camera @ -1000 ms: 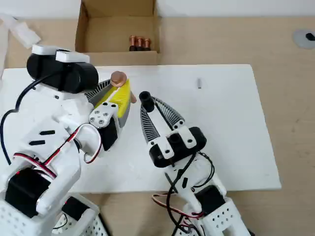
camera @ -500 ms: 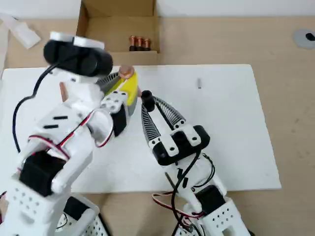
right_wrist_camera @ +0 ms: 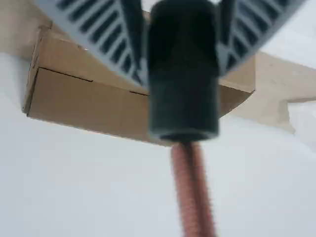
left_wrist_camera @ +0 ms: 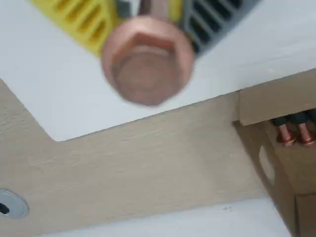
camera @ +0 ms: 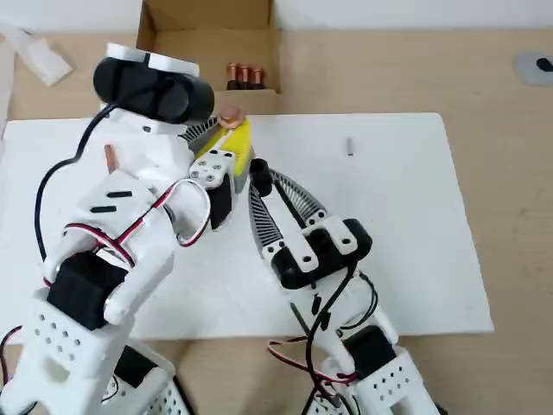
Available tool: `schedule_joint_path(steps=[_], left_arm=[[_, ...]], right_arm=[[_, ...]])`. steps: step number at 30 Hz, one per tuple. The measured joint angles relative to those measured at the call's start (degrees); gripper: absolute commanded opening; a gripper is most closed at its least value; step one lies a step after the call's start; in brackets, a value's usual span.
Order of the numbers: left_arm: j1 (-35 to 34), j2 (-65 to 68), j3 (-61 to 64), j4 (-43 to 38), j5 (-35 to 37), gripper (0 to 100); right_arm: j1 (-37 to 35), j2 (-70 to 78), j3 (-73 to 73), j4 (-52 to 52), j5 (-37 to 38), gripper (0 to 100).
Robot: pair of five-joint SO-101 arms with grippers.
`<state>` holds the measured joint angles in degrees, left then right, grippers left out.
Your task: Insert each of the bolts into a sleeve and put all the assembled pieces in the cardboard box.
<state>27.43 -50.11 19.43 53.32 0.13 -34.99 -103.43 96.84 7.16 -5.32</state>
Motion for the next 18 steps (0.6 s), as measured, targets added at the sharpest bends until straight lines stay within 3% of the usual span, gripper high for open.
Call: schedule_joint_path(steps=[12,18], left_arm=[[3.6,0.0,-5.3,6.7,0.3,1],[3.6,0.0,-8.0,9.2,-3.4,1]], right_arm=[[0.0,0.0,0.0,0.0,0.0,0.9],[0.0,0.0,0.0,0.0,0.0,0.9]])
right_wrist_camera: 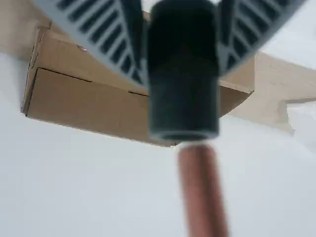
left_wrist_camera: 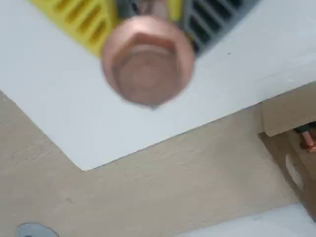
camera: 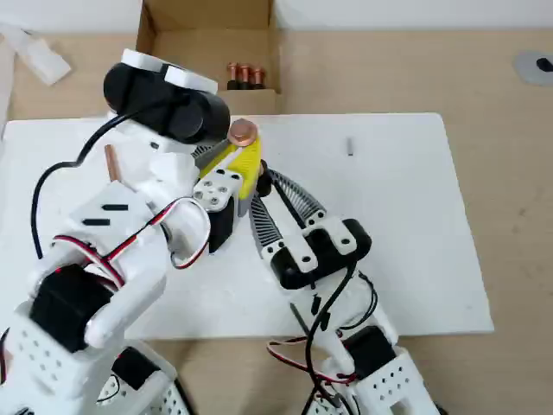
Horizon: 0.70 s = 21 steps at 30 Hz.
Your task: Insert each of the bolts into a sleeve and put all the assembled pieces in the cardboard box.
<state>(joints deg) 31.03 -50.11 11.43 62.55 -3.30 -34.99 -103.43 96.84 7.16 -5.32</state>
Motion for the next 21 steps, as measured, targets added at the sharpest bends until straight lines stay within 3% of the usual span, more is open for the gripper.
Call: schedule_joint_path(steps=[21], left_arm=[[0.0,0.0,-0.4,0.4,-2.4,1]], right_arm=[[0.0,0.0,0.0,0.0,0.0,0.9]])
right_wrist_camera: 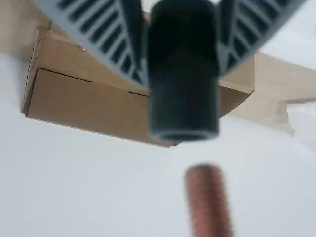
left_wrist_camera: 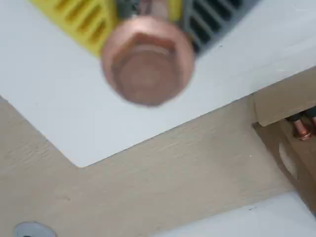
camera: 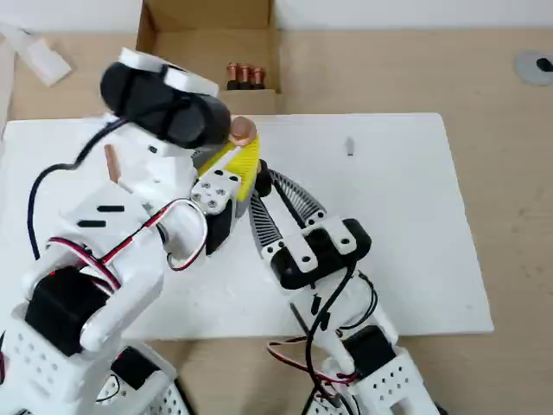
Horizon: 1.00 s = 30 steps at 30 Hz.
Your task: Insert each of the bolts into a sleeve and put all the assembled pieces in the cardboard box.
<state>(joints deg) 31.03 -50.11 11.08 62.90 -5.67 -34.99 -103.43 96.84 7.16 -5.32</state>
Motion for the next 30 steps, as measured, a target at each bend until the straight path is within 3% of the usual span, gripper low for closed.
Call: schedule_joint_path(steps=[9,26,30], left_arm=[[0.0,0.0,5.0,-4.2,-0.4,1],[-0.8,0.0,7.9,-4.6,-0.2,1],[-0.8,1.6,8.0,-5.3,-0.2,6]], right_arm=[[0.0,0.0,0.0,0.0,0.0,0.9],[-0.1,0.1,0.0,0.0,0.0,0.9],[0.0,0.1,0.0,0.1,0.0,0.9]])
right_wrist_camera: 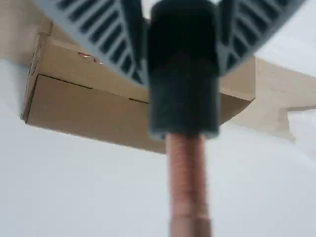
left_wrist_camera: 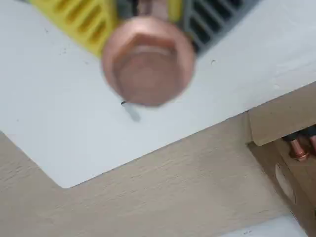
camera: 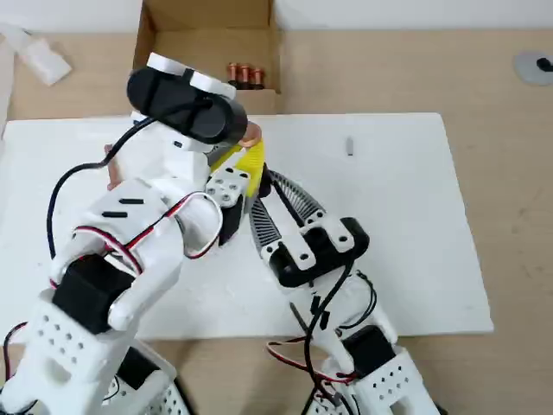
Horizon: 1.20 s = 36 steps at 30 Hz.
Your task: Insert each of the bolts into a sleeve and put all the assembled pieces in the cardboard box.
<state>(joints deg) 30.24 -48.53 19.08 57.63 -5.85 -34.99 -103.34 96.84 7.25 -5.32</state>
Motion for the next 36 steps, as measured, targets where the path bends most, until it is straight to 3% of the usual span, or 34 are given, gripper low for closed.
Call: schedule_joint_path(steps=[5,11,16,23,25,27,36], left_arm=[[-0.2,2.5,0.6,0.6,3.0,13],[-1.8,2.5,0.5,1.1,6.2,14],[-2.1,2.5,-2.4,6.4,6.5,18],[-2.5,2.5,-13.3,17.0,7.6,18],[-3.3,2.5,-15.3,18.4,7.4,12],[-5.1,2.5,-17.0,18.7,7.0,0],[-21.5,2.5,-14.0,15.6,7.8,0]], right_arm=[[0.2,-0.1,0.0,-0.1,-0.2,0.9],[0.2,-0.1,0.0,-0.1,-0.1,0.9],[0.2,-0.1,0.0,0.0,0.0,0.9],[0.1,-0.1,0.0,-0.1,0.0,0.9],[0.1,-0.1,0.0,-0.1,0.0,0.9],[0.7,-0.1,0.0,-0.1,0.0,0.9],[4.5,0.4,-5.9,2.4,0.0,0.9]])
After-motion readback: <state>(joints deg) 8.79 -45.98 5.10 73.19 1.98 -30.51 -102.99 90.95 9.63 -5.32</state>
